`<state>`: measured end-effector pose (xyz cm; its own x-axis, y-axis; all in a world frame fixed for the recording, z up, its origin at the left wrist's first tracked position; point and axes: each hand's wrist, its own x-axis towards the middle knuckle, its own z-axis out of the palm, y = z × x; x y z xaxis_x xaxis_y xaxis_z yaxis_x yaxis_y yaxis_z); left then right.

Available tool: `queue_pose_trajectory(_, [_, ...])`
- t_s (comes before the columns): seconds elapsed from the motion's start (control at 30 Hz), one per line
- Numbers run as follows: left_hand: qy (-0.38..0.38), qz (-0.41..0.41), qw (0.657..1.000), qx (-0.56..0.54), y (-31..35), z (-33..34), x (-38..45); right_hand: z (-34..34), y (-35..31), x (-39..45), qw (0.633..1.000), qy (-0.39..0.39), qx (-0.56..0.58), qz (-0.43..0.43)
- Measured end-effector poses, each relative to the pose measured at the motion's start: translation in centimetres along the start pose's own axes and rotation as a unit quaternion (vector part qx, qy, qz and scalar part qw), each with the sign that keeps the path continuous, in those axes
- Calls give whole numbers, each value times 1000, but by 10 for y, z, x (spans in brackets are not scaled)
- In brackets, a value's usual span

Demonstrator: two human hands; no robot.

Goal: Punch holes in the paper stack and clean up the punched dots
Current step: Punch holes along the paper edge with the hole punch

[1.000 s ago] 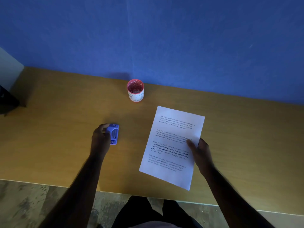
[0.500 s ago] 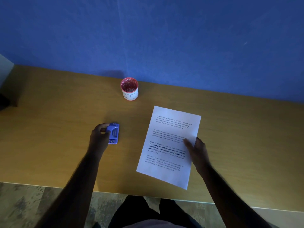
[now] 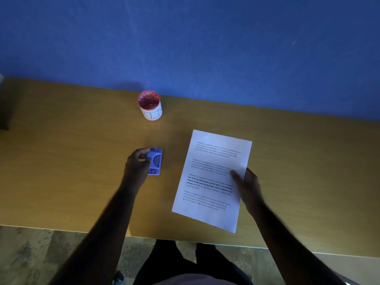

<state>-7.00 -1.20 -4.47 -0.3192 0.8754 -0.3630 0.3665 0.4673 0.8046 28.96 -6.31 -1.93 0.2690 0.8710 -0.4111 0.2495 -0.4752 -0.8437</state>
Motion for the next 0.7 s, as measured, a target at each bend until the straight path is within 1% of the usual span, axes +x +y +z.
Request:
queue_pose_trajectory(0.2, [-11, -11, 1000, -11, 6, 24, -14, -21, 4, 3, 1000, -5, -8, 2])
queue_pose_trajectory(0.4, [-27, -1, 1000, -9, 9, 45, -25, -37, 11, 7, 1000, -2, -6, 5])
queue_pose_trajectory(0.7, [-40, 12, 999, 6, 13, 66, -32, -37, 20, 9, 1000, -10, -5, 9])
